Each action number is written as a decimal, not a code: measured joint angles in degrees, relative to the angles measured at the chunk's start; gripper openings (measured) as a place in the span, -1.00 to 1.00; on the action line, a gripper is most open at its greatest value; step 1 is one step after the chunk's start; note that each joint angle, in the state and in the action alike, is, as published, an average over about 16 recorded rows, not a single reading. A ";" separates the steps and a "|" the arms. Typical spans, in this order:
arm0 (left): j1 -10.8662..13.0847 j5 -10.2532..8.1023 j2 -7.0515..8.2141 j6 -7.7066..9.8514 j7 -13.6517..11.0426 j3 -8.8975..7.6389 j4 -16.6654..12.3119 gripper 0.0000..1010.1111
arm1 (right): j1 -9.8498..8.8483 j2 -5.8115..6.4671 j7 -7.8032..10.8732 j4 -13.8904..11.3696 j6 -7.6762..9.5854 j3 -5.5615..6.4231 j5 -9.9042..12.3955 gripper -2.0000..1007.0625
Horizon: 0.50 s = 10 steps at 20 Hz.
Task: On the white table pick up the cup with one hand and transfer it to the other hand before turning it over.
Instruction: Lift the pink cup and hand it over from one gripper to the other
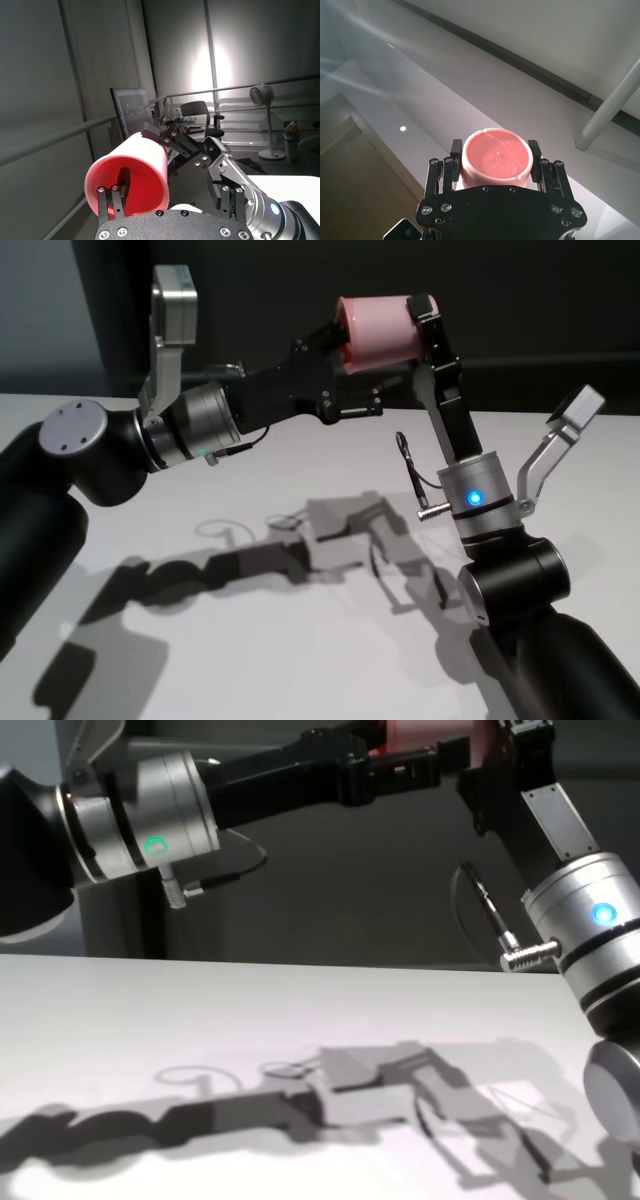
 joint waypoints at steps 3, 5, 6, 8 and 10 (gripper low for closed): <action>0.64 0.04 0.94 0.50 0.51 -0.01 -1.25 0.98 | 0.00 0.00 0.00 0.00 0.00 0.00 0.00 0.50; 1.22 0.06 1.72 0.87 1.00 -0.09 -2.28 0.98 | 0.00 0.00 0.00 0.00 0.00 0.00 0.00 0.50; 1.56 0.06 2.14 1.05 1.28 -0.15 -2.83 0.98 | 0.00 0.00 0.00 0.00 0.00 0.00 0.00 0.50; 2.31 0.07 3.08 1.42 1.96 -0.36 -4.02 0.98 | 0.00 0.00 0.00 0.00 0.00 0.00 0.00 0.50; 3.14 0.08 4.07 1.76 2.72 -0.64 -5.25 0.98 | 0.00 0.00 0.00 0.00 0.00 0.00 0.00 0.50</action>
